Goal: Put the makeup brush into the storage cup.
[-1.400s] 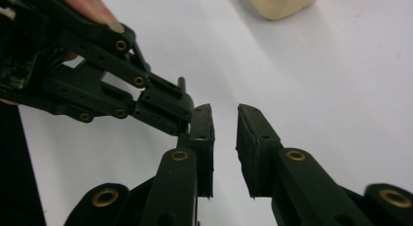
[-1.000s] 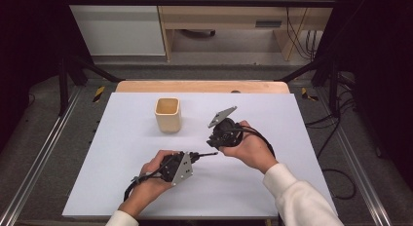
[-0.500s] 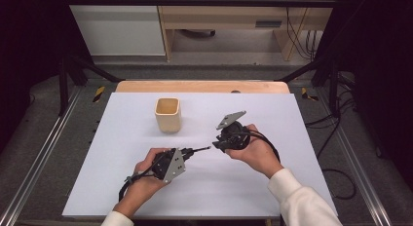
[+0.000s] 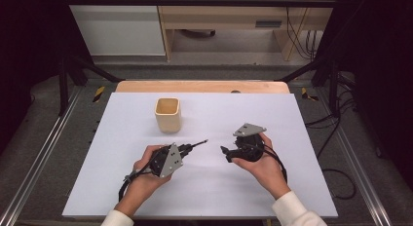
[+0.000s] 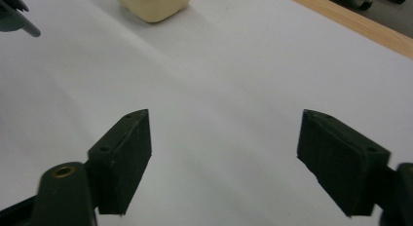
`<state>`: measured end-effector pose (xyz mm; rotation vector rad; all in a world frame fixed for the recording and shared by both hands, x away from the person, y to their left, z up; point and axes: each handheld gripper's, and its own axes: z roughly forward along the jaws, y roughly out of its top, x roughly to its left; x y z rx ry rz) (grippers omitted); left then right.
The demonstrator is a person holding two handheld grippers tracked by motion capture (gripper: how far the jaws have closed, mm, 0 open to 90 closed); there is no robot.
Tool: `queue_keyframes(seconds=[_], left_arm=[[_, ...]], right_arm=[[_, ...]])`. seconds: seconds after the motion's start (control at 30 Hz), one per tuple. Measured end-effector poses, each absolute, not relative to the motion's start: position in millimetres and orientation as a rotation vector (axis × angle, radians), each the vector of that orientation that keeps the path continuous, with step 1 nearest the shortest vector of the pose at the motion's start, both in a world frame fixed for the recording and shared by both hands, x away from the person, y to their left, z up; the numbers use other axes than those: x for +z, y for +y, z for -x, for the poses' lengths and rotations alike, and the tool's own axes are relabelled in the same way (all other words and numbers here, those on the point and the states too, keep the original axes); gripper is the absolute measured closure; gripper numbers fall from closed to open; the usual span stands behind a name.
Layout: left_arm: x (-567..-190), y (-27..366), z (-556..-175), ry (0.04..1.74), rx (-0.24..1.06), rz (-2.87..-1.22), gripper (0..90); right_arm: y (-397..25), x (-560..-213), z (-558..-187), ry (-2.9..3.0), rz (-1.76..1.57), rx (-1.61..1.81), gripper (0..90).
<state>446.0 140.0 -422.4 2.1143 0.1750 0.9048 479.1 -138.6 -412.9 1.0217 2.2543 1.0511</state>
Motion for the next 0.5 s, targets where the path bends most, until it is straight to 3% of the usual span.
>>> queue_keyframes(seconds=[0.17, 0.5], left_arm=[[-420, 137, -448, 0.182, 0.904, -2.115, 83.6], [-405, 137, -450, 0.226, 0.94, -2.089, 83.6]], right_arm=[[-151, -419, -477, 2.148, -1.095, 1.095, 5.3], [-175, -432, -463, 2.085, -1.102, 1.172, 5.7]])
